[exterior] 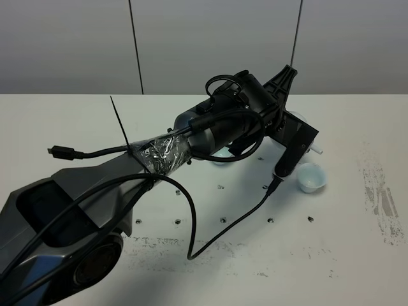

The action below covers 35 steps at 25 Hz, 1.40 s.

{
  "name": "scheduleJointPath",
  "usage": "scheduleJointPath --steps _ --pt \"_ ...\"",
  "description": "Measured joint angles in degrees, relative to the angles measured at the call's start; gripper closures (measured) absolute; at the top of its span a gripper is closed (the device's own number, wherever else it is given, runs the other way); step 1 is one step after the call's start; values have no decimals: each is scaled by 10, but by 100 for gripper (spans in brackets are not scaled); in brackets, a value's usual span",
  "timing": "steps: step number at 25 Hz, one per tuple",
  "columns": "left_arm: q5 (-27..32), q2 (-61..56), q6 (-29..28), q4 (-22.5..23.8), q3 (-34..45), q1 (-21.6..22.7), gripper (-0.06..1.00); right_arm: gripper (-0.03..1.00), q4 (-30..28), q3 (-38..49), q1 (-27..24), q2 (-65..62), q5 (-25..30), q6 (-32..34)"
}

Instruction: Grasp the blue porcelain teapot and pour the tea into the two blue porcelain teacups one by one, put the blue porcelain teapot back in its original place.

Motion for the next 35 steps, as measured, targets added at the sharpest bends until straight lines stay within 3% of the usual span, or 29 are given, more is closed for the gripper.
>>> scheduleJointPath --steps 26,35 --pt "-1 15 2 141 0 -35 83 76 1 0 0 0 0 0" --pt "1 15 4 171 0 -38 83 76 1 0 0 0 0 0"
